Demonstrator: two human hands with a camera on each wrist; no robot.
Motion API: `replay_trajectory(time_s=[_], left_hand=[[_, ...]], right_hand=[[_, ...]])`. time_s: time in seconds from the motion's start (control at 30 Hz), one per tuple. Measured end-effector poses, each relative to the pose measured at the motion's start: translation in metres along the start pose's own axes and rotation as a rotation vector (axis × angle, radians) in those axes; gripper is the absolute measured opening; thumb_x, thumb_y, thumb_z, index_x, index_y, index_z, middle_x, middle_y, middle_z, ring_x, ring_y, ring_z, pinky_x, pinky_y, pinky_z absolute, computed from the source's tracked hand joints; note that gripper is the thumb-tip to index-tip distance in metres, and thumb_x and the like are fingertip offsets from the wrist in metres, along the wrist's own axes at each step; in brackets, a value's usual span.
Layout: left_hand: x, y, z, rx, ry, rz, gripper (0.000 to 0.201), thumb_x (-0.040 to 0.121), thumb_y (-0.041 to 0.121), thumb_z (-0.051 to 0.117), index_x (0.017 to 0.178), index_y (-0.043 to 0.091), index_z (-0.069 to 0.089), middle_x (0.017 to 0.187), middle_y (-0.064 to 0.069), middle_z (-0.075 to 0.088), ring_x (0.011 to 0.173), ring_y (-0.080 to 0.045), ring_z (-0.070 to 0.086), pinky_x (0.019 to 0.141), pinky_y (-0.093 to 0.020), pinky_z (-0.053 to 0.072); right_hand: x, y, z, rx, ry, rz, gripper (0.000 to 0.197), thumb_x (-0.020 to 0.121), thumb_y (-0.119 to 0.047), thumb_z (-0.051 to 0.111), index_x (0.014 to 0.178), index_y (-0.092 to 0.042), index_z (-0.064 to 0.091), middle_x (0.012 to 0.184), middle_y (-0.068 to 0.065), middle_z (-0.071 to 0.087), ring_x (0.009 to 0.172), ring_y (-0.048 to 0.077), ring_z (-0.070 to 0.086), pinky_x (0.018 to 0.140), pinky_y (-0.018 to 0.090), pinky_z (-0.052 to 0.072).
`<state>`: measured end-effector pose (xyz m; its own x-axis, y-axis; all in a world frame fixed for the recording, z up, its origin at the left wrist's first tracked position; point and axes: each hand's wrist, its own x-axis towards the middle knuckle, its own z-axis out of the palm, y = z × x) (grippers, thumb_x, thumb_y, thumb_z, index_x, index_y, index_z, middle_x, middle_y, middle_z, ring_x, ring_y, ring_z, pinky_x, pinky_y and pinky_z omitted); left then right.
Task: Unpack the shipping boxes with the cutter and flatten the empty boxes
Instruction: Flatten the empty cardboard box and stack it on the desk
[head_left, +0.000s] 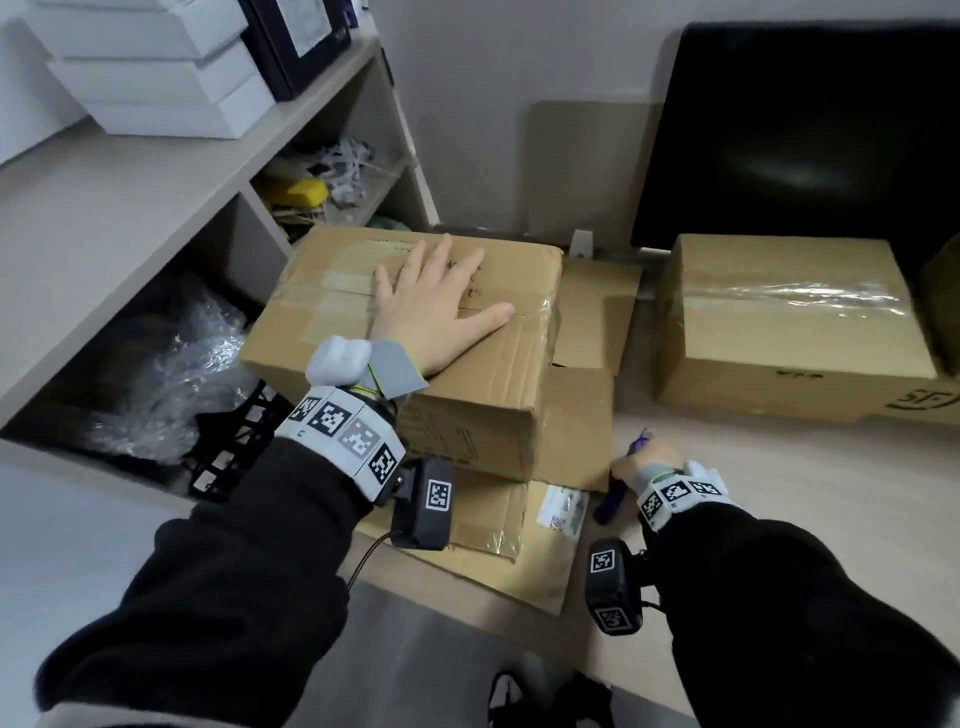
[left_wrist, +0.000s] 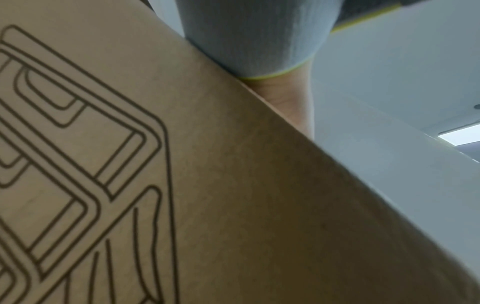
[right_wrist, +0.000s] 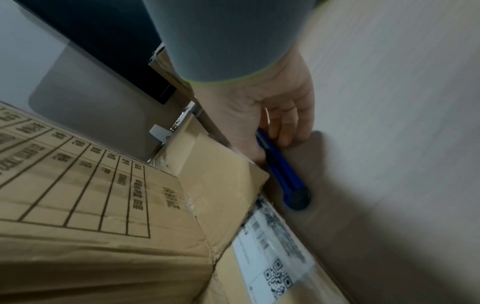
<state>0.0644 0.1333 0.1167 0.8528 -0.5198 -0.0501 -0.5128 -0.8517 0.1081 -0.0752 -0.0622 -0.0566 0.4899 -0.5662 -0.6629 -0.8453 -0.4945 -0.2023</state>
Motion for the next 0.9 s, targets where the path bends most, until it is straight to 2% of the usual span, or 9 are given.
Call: replay_trajectory(time_s=[0.07, 0.17, 0.23, 0.37, 0.47, 0.53, 0.63, 0.77, 0.9], left_hand=[[-0.003, -0.003, 0.001, -0.014, 0.008, 0.001, 0.075, 0.087, 0.073, 0.031, 0.151, 0.039, 0.014, 0.162, 0.004, 0.002, 0.148, -0.020, -0.003, 0.115, -0.058, -0.001], [-0.004, -0.004, 0.001, -0.021, 0.015, 0.000, 0.074, 0.087, 0.072, 0.032, 0.151, 0.039, 0.015, 0.162, 0.004, 0.003, 0.148, -0.020, -0.003, 0.115, -0.057, -0.001], [-0.003, -0.003, 0.002, -0.023, 0.012, -0.001, 0.074, 0.087, 0.072, 0.032, 0.151, 0.039, 0.015, 0.162, 0.004, 0.003, 0.148, -0.020, -0.003, 0.115, -0.057, -0.002], [-0.003, -0.004, 0.002, -0.021, 0.016, 0.002, 0.075, 0.086, 0.073, 0.032, 0.150, 0.039, 0.016, 0.162, 0.005, 0.003, 0.148, -0.020, -0.002, 0.115, -0.057, 0.000], [-0.003, -0.007, 0.005, -0.014, 0.007, -0.007, 0.074, 0.086, 0.073, 0.033, 0.150, 0.038, 0.018, 0.161, 0.005, 0.005, 0.148, -0.020, 0.000, 0.115, -0.057, 0.002], [-0.003, -0.004, 0.002, -0.019, 0.027, -0.002, 0.074, 0.085, 0.073, 0.034, 0.149, 0.038, 0.020, 0.161, 0.005, 0.008, 0.148, -0.021, 0.003, 0.116, -0.058, 0.004], [-0.002, 0.001, -0.001, -0.013, 0.050, -0.007, 0.073, 0.084, 0.073, 0.036, 0.147, 0.037, 0.025, 0.160, 0.004, 0.014, 0.147, -0.022, 0.008, 0.115, -0.058, 0.007], [0.006, 0.007, -0.016, 0.010, -0.049, -0.039, 0.073, 0.079, 0.072, 0.046, 0.140, 0.033, 0.033, 0.151, -0.002, 0.028, 0.139, -0.028, 0.024, 0.109, -0.054, 0.026], [0.027, 0.022, -0.039, 0.067, -0.152, -0.055, 0.075, 0.077, 0.069, 0.052, 0.133, 0.021, 0.041, 0.136, -0.012, 0.039, 0.123, -0.036, 0.040, 0.097, -0.041, 0.039]], right_hand=[[-0.004, 0.000, -0.001, -0.012, 0.008, 0.014, 0.019, 0.080, -0.019, 0.068, 0.091, -0.007, 0.058, 0.074, 0.007, 0.056, 0.087, 0.025, 0.062, 0.069, 0.026, 0.046], [-0.005, 0.000, -0.002, 0.095, 0.014, 0.049, 0.023, 0.080, -0.019, 0.065, 0.067, -0.008, 0.049, 0.064, 0.006, 0.049, 0.074, 0.025, 0.054, 0.070, 0.028, 0.045], [-0.005, 0.000, -0.004, 0.203, 0.021, 0.052, 0.023, 0.081, -0.023, 0.063, 0.069, -0.008, 0.050, 0.067, 0.007, 0.053, 0.069, 0.025, 0.053, 0.067, 0.028, 0.043], [-0.013, -0.003, -0.014, 0.383, 0.010, 0.049, 0.030, 0.086, -0.028, 0.053, 0.093, 0.000, 0.059, 0.077, 0.015, 0.061, 0.080, 0.031, 0.061, 0.070, 0.030, 0.044], [-0.021, -0.010, -0.026, 0.501, 0.034, -0.014, 0.034, 0.087, -0.030, 0.048, 0.096, 0.000, 0.061, 0.089, 0.018, 0.066, 0.086, 0.034, 0.065, 0.073, 0.034, 0.046], [-0.033, -0.016, -0.042, 0.664, 0.048, -0.085, 0.022, 0.088, -0.026, 0.046, 0.088, -0.005, 0.052, 0.077, 0.014, 0.060, 0.069, 0.032, 0.063, 0.065, 0.035, 0.046], [-0.058, -0.029, -0.074, 0.854, 0.034, -0.163, 0.012, 0.095, -0.012, 0.039, 0.085, -0.007, 0.043, 0.066, 0.010, 0.047, 0.047, 0.021, 0.046, 0.047, 0.024, 0.037], [-0.086, -0.050, -0.106, 0.934, 0.016, -0.332, 0.017, 0.093, -0.005, 0.029, 0.098, -0.006, 0.045, 0.070, 0.008, 0.048, 0.046, 0.019, 0.042, 0.045, 0.023, 0.032], [-0.094, -0.068, -0.121, 0.916, 0.022, -0.471, 0.009, 0.095, -0.016, 0.041, 0.091, -0.012, 0.047, 0.067, 0.005, 0.049, 0.042, 0.014, 0.035, 0.043, 0.021, 0.026]])
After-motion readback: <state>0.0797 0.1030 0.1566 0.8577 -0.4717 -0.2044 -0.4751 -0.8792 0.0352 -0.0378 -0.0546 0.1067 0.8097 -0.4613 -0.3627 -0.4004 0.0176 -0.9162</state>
